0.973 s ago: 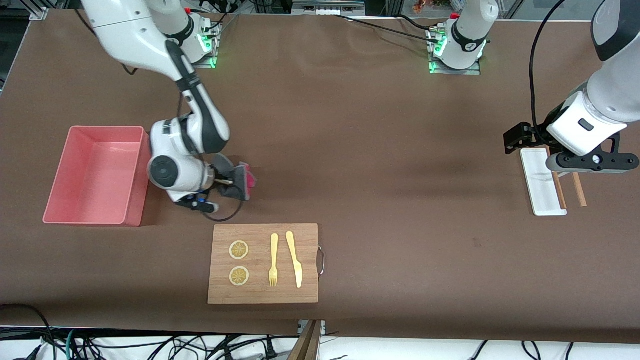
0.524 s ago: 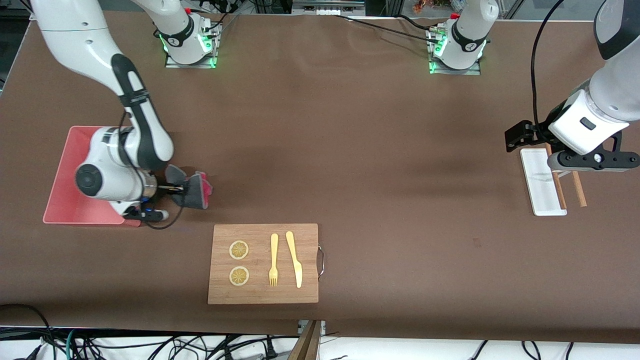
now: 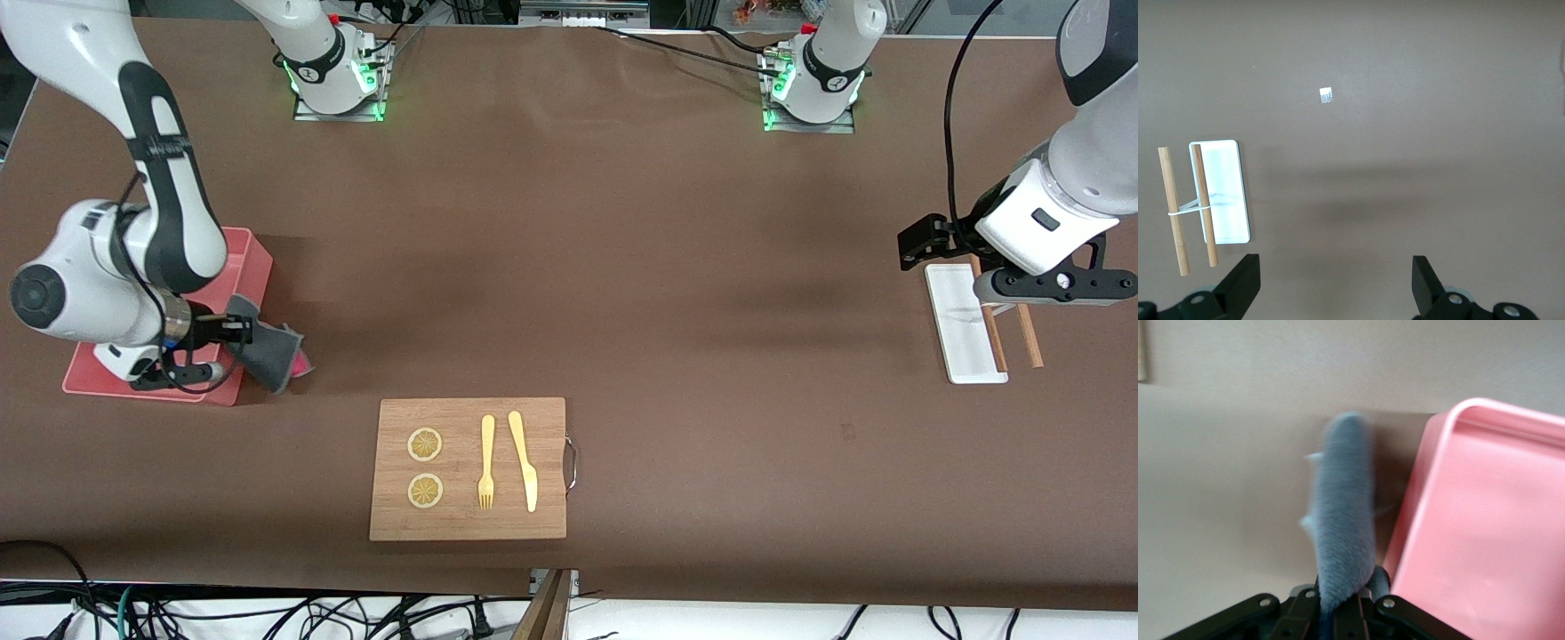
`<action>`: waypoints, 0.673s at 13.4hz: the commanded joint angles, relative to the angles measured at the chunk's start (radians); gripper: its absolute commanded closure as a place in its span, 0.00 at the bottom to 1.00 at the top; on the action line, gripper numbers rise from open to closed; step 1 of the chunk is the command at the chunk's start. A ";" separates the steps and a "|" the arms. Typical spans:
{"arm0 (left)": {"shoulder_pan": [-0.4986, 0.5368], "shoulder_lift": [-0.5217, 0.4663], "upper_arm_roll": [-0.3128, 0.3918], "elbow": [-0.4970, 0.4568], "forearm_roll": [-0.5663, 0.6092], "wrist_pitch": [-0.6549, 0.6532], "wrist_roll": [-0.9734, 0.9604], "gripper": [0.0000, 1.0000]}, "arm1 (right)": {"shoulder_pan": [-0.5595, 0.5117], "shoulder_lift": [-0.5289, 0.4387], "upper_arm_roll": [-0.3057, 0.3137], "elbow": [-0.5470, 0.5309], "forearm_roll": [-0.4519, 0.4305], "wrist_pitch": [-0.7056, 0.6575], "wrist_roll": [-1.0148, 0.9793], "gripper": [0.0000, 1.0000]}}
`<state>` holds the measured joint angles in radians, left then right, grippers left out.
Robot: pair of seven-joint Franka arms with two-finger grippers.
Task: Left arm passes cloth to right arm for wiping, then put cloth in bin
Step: 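Carry the cloth with the right gripper over the pink bin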
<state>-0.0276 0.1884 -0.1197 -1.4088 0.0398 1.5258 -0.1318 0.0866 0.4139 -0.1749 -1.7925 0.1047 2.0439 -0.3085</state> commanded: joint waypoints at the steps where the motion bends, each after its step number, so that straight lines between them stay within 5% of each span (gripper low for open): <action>1: 0.002 0.013 0.003 0.033 -0.023 -0.024 0.018 0.00 | -0.027 -0.108 0.008 0.048 -0.089 -0.161 -0.001 1.00; 8: 0.002 0.013 0.003 0.034 -0.023 -0.024 0.018 0.00 | -0.088 -0.257 0.008 0.019 -0.204 -0.269 -0.009 1.00; 9: 0.002 0.013 0.003 0.034 -0.023 -0.024 0.018 0.00 | -0.099 -0.257 0.008 0.010 -0.204 -0.269 -0.011 0.84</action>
<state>-0.0277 0.1885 -0.1197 -1.4077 0.0398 1.5256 -0.1318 0.0177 0.1711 -0.1778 -1.7486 -0.0840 1.7762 -0.3090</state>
